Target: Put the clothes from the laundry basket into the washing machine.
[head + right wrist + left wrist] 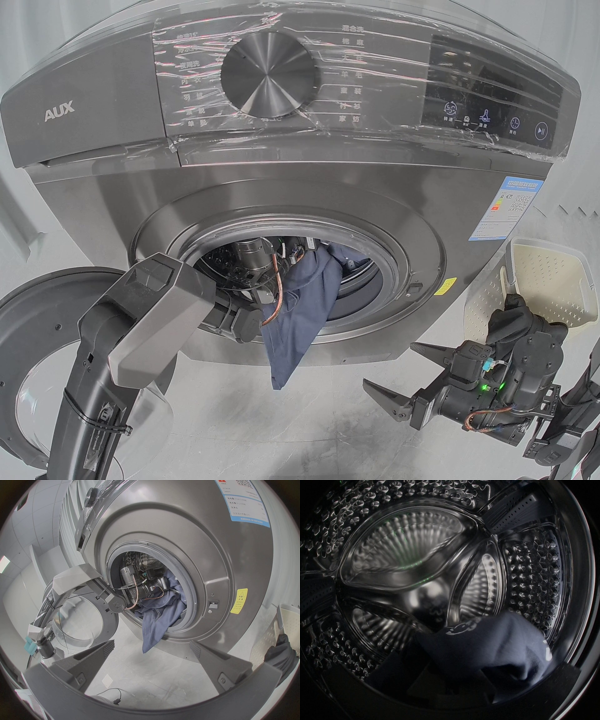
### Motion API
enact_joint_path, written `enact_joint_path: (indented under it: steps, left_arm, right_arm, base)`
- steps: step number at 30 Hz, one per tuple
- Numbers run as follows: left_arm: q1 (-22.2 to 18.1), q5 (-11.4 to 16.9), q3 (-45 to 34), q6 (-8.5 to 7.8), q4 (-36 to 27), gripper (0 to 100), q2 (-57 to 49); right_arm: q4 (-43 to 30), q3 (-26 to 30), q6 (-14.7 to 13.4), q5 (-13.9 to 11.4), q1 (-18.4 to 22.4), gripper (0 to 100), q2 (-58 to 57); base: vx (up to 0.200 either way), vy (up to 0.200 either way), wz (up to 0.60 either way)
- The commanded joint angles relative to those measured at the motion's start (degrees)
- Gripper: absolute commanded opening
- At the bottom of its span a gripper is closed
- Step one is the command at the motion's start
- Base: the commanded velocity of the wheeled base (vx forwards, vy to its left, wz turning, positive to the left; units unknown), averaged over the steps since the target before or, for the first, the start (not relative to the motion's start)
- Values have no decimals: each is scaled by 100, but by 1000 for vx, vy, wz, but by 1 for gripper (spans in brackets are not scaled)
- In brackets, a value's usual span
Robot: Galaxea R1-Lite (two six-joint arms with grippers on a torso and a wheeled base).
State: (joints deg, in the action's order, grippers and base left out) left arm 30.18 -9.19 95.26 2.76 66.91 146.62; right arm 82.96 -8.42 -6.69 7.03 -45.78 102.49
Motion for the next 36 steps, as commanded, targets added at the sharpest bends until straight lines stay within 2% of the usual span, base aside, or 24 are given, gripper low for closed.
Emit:
enact_joint_path:
  steps: [1, 3, 5, 7, 8, 9, 13, 18, 21, 27, 34, 35, 36]
  left_arm:
    - [-21, -12, -34, 23, -47, 100, 16]
    - [-21, -12, -51, 32, -56, 100, 7]
    - [14, -12, -218, 182, -179, 100, -195]
    - [31, -12, -315, 217, -231, 100, -274]
    - [67, -12, -666, 322, -504, 100, -608]
    - [102, -12, -816, 357, -636, 100, -722]
    - [163, 23, -1290, 392, -987, 100, -986]
    - [163, 49, -1660, 349, -1137, 100, -968]
    - [216, 67, -2160, 217, -1181, 100, -880]
    - [190, 75, -2363, -73, -1216, 100, -643]
    - [234, 75, -2275, -73, -1198, 100, -494]
    - [242, 75, -2257, -73, -1189, 0, -476]
    - [242, 75, -2248, -82, -1189, 0, -458]
  right_arm:
    - [1, -1, 1, 0, -2, 100, 43]
    - [1, -1, 1, 0, -2, 100, 43]
    - [1, -1, 1, 0, -2, 100, 35]
    - [1, -1, 1, 0, -2, 100, 35]
    - [1, -1, 1, 0, -2, 100, 35]
    - [1, -1, 1, 0, -2, 100, 35]
    - [1, -1, 1, 0, -2, 100, 43]
    - [1, 16, 1, 0, -2, 100, 35]
    - [1, 16, 1, 0, -10, 100, 43]
    - [10, 25, 1, 0, -63, 100, 52]
    - [10, 25, 1, 0, -63, 100, 61]
    - [1, 16, 1, 0, -63, 100, 61]
    - [10, 16, 1, 0, -63, 100, 61]
  base:
    - [0, 0, 0]
    - [0, 0, 0]
    - [0, 0, 0]
    - [0, 0, 0]
    - [0, 0, 0]
    - [0, 0, 0]
    - [0, 0, 0]
    - [0, 0, 0]
    - [0, 0, 0]
    - [0, 0, 0]
    - [0, 0, 0]
    - [0, 0, 0]
    - [0, 0, 0]
